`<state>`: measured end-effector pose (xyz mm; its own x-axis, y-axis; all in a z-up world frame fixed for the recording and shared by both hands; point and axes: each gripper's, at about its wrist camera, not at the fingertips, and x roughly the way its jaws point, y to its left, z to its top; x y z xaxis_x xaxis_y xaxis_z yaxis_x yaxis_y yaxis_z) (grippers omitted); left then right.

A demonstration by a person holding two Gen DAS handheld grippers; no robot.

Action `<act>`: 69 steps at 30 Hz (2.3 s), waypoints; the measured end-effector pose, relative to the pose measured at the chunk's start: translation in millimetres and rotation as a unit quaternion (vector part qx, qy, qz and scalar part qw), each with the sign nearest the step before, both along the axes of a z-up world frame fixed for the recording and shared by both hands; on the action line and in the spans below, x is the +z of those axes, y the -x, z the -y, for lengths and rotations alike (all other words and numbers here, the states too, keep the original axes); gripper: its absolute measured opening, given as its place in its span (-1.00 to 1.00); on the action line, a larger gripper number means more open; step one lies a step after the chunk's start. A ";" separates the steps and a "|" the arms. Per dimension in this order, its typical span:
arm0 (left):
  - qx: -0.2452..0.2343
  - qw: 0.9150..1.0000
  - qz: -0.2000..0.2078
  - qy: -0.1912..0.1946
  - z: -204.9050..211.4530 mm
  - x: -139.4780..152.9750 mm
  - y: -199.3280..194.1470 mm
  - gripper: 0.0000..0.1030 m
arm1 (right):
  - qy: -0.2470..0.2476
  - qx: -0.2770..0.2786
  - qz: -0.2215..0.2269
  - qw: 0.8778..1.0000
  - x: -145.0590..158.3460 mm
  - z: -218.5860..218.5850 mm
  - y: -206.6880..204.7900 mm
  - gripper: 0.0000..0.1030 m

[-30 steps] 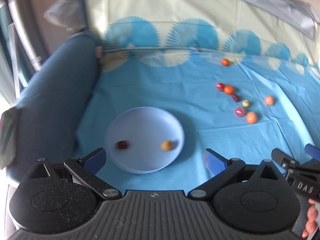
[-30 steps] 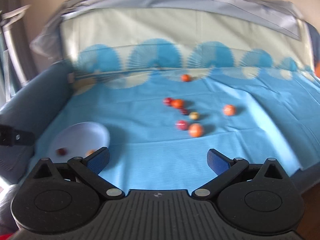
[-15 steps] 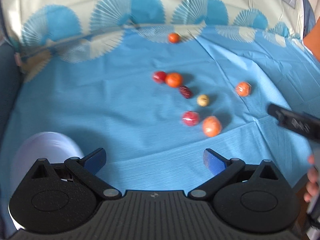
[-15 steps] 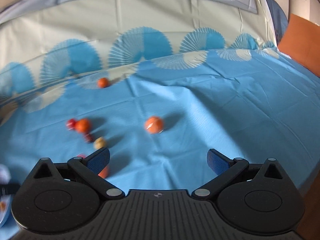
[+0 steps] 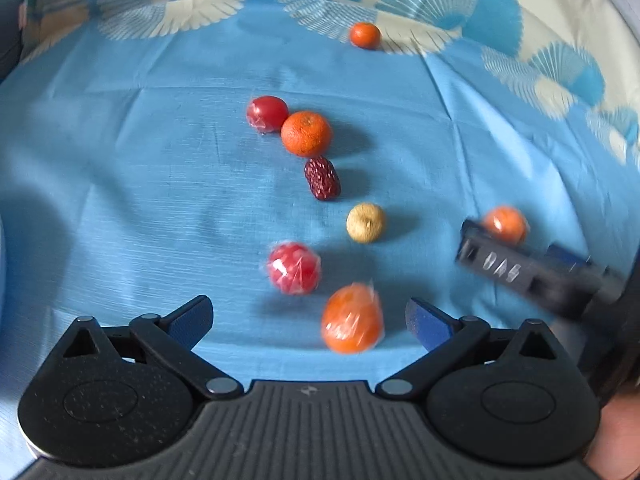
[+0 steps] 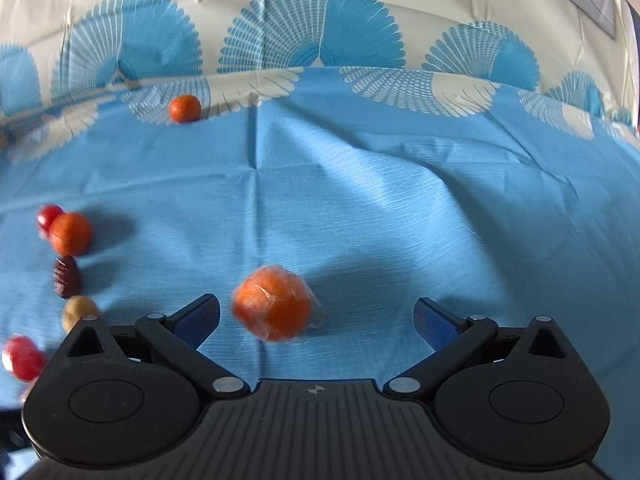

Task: Organize fruits
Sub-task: 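Grasp a wrapped tangerine with the left gripper while the right gripper grasps another tangerine, then carry both tangerines over the blue plate and open both grippers to release them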

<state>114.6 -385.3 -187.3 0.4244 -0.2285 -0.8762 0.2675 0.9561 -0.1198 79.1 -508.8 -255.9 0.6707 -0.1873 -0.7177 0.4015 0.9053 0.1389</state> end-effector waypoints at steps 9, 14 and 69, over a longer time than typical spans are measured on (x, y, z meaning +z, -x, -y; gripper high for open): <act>-0.057 0.998 -0.017 0.023 -6.9 5.3 10.8 -0.30 | 0.018 0.034 0.020 0.999 13.5 -25.6 21.5 -0.23; -0.088 0.996 0.003 0.010 -39.6 30.3 30.0 -0.30 | 0.017 0.001 0.045 0.999 40.6 -27.5 50.1 -0.23; 0.062 0.984 0.157 0.056 -446.0 225.2 226.1 -0.30 | 0.010 0.281 0.144 0.949 272.6 -405.4 275.9 -0.23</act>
